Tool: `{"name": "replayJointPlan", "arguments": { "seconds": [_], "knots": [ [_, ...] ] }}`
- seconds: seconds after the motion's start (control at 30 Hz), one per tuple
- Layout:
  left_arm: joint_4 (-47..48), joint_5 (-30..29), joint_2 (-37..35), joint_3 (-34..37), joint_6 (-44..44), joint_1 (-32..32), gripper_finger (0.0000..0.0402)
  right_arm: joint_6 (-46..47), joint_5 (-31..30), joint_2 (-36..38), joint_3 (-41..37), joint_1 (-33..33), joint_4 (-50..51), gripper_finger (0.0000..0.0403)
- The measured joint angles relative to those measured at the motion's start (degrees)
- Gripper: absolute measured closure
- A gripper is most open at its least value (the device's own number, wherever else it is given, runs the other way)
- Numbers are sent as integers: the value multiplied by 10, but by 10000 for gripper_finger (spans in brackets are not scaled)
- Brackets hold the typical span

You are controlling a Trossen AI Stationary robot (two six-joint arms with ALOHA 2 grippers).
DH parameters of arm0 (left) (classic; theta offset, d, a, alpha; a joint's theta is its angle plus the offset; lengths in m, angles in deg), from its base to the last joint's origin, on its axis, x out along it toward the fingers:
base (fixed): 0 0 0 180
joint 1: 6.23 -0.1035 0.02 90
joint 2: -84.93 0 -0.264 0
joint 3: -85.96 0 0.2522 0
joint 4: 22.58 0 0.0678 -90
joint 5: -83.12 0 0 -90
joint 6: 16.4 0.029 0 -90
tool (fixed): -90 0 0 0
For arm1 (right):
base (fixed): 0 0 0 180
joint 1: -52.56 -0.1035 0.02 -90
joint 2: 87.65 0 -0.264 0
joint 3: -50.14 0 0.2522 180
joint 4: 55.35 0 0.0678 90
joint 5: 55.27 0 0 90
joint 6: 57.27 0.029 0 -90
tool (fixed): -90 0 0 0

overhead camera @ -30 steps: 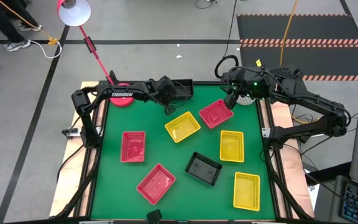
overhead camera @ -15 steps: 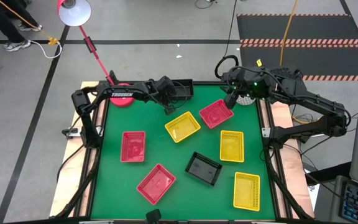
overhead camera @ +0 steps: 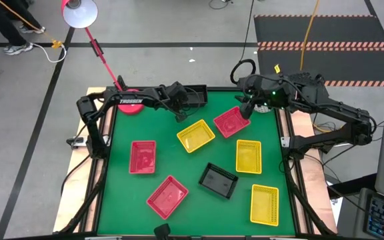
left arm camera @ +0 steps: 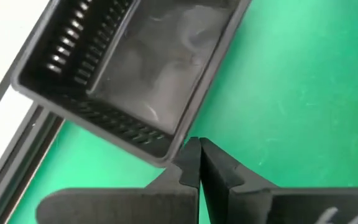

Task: Stack baskets by color
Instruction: Stack the middle black bin on the top black bin, then stack the top left yellow bin on the top right yellow bin

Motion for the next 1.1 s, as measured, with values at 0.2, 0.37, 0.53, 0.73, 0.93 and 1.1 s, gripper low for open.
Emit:
{"name": "replayJointPlan", "arguments": {
  "seconds": [0.2, 0.37, 0.53, 0.73, 0.93, 1.1],
  "knots": [
    [-10, -3, 0, 0, 7, -3, 384, 0, -1, 0, 0, -17, 0, 245],
    [-9, -3, 0, 0, 4, -7, 394, 15, -1, 0, 0, -25, 0, 245],
    [14, 10, -11, 0, -30, -2, 396, 18, -1, 0, 0, -34, 0, 245],
    [60, 14, -69, 0, -104, 29, 386, 53, -2, 0, 0, -37, 15, 245],
    [78, 22, -141, 0, -174, 77, 385, 73, -1, -2, 0, -37, 43, 245],
    [81, 25, -192, 0, -229, 120, 385, 109, -1, -2, 0, -36, 67, 245]
  ]
}}
